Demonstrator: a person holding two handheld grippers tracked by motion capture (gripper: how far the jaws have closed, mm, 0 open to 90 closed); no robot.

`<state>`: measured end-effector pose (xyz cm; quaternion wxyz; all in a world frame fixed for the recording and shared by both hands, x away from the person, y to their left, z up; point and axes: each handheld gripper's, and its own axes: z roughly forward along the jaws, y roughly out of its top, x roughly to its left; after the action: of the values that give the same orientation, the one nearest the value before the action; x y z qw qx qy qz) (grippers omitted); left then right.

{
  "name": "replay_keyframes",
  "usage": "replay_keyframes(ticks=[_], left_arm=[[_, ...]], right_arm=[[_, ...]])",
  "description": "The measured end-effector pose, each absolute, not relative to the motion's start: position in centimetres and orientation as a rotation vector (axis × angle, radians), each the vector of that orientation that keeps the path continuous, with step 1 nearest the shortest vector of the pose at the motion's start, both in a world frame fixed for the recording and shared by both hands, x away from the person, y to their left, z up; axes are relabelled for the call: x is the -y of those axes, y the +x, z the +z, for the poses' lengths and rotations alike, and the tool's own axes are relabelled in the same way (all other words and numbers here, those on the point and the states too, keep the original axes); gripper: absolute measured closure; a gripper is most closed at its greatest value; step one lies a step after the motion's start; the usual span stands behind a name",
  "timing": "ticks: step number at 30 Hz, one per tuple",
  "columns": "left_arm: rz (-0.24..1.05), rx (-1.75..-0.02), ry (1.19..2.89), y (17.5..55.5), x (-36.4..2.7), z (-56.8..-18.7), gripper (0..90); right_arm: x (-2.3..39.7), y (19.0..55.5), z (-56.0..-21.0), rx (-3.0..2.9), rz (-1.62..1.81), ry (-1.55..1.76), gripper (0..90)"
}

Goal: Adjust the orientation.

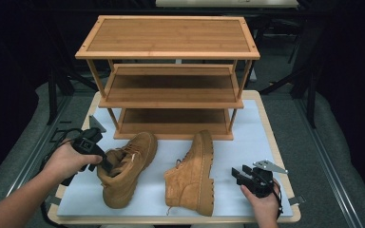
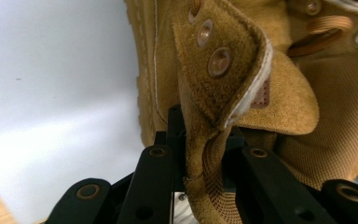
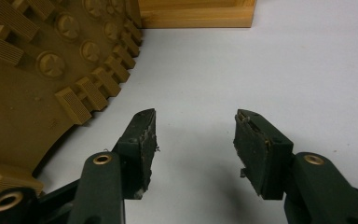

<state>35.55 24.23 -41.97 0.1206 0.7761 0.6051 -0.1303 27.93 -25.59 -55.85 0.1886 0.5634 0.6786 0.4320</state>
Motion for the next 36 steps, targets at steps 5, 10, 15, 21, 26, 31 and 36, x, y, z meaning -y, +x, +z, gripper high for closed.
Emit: replay_keyframes(ticks=[5,10,15,21,26,31,36], left_arm=[[-0.423,-1.762,2.215,35.4,-24.8,-41.3,80.6],[-0.426,-1.783,2.147,35.0,-25.4,-40.6,80.6],[-0.416,-1.765,2.14,34.6,-26.0,-39.1,80.5],[-0.41,-1.748,2.131,34.0,-26.4,-36.0,80.4],[-0.384,-1.73,2.133,33.3,-26.4,-33.7,80.6],[-0.372,-1.707,2.148,32.7,-26.4,-31.6,80.6],[-0.365,-1.696,2.133,32.0,-26.8,-29.3,80.5]], right_arm=[[25.7,27.9,-55.8,-1.913,1.21,1.597,47.9],[25.7,27.9,-55.8,-1.913,1.21,1.598,47.9],[25.6,28.0,-55.9,-1.912,1.209,1.597,47.9],[25.8,28.0,-55.9,-1.896,1.225,1.6,47.9],[25.8,28.0,-55.9,-1.883,1.24,1.593,47.9],[25.7,28.0,-56.0,-1.884,1.233,1.595,47.9],[25.5,28.0,-55.9,-1.891,1.212,1.579,47.6]])
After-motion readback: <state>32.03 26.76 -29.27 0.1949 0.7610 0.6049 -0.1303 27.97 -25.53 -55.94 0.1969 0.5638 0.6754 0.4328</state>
